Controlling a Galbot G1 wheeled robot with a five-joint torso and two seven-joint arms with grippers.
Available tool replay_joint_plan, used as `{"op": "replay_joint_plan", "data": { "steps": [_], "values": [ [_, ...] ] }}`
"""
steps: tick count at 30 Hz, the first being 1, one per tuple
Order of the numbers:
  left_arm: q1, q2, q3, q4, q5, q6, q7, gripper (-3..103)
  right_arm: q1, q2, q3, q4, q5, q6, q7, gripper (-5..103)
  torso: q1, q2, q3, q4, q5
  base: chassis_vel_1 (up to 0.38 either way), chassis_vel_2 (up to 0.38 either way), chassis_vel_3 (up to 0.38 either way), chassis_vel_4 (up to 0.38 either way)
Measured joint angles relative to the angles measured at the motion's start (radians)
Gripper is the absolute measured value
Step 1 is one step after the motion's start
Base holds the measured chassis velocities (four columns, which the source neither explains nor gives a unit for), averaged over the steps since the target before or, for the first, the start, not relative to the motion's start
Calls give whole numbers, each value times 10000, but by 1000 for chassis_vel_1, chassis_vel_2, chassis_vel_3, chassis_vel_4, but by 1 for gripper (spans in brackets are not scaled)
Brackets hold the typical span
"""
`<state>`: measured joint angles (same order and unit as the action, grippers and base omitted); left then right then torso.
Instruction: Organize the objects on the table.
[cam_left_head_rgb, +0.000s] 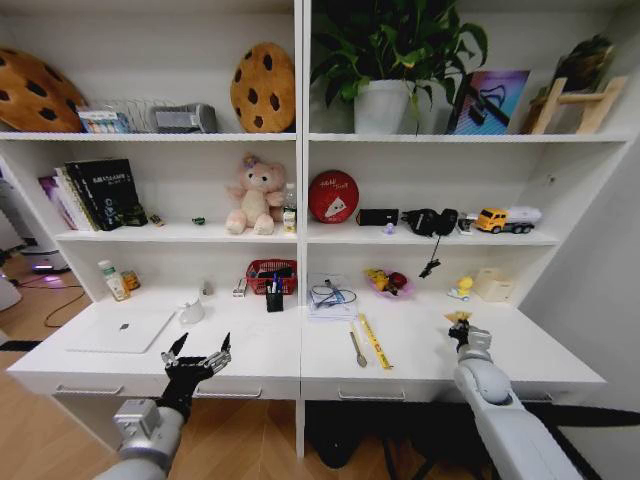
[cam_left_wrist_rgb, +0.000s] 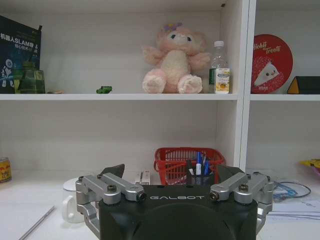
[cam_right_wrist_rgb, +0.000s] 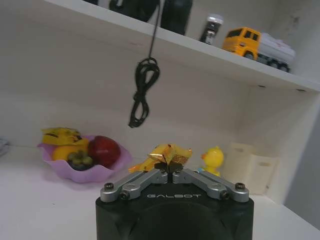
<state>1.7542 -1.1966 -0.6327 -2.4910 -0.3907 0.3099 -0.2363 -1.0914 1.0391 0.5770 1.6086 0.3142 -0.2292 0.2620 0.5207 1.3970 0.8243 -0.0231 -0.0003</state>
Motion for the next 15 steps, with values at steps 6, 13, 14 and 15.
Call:
{"op": "replay_joint_plan", "data": {
  "steps": [6,13,14,15],
  "values": [
    [0,0,1,0,0,0,3,100,2183,519,-1532,-2324,54,1120,-1624,0,1,-1,1,1,1,0,0,0,0],
    [0,0,0,0,0,0,0,100,4285,1064,-2649,-3973,454,1144,-1901,0,2,-1,1,5,-4,0,0,0,0],
    [0,0,0,0,0,0,2,100,4777,1182,-2911,-4399,588,1070,-1847,0,3,-3,3,4,5,0,0,0,0],
    [0,0,0,0,0,0,2,100,4777,1182,-2911,-4399,588,1070,-1847,0,3,-3,3,4,5,0,0,0,0]
  ]
}}
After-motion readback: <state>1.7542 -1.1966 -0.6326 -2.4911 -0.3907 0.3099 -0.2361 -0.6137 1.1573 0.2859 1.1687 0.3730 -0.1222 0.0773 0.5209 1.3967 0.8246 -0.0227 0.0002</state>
